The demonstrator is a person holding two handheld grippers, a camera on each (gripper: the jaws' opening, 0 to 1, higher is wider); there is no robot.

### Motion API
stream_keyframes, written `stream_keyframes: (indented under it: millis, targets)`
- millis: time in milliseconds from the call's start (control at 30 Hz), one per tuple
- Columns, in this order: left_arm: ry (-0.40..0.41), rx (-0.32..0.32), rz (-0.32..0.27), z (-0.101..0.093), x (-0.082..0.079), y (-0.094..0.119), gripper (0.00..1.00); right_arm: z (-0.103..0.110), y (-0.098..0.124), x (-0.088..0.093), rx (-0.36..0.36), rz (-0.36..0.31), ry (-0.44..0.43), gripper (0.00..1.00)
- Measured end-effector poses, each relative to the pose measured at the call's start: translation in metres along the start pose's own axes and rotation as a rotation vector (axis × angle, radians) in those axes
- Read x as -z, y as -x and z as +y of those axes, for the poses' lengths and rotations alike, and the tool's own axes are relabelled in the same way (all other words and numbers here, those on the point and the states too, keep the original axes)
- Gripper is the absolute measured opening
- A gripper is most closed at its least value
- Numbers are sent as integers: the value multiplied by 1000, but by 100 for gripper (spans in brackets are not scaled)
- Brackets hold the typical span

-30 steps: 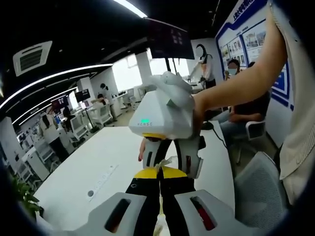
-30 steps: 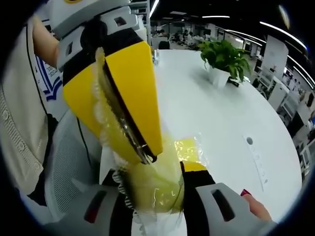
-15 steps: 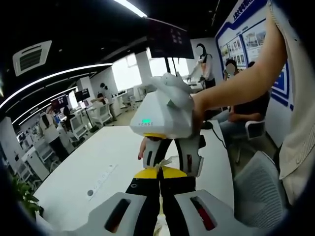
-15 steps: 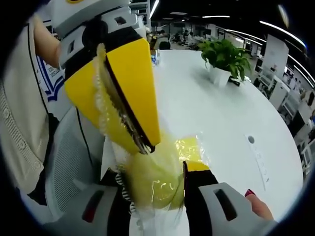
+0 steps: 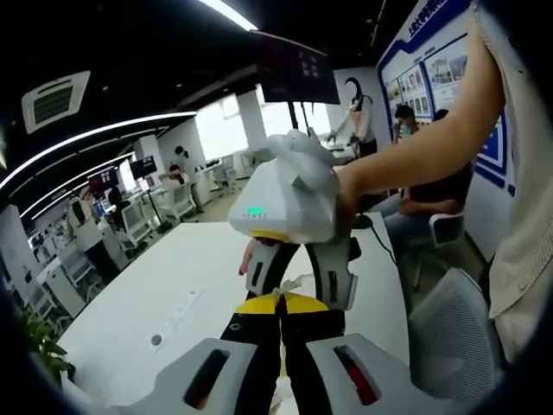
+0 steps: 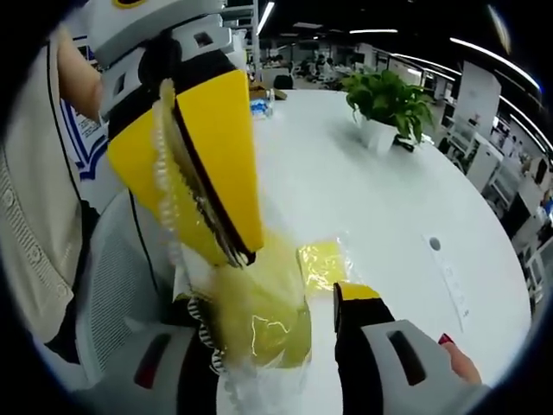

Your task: Compare the silicone blocks by pressing each to a similar depth, holding the contact briefly, and releasing to observe deformation and rebound differences across the visible hardness samples.

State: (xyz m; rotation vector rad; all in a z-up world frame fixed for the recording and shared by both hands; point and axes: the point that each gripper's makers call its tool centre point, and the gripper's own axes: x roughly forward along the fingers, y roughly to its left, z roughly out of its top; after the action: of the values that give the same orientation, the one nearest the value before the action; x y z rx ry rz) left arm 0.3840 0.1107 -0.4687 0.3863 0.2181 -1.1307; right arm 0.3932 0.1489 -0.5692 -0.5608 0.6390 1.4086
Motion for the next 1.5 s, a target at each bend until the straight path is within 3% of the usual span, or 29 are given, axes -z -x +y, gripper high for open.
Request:
stream_keyframes:
  millis: [367, 800, 1067, 1233, 1500]
  targets:
    - [11, 4, 10, -2, 5, -1, 0, -1, -2, 9, 22, 14, 0, 54]
    - [25, 0, 20, -3, 7, -2, 0, -4, 4, 6, 78, -10, -18, 60]
    - [33, 2, 37, -6, 9, -4, 0, -4, 10, 5, 118, -64, -64, 60]
    - [51, 10, 38, -7, 11, -8, 0, -5, 16, 1, 178, -145, -89, 63]
    - [99, 26, 39, -9, 13, -20, 0, -6, 32, 15, 268, -199, -160, 69]
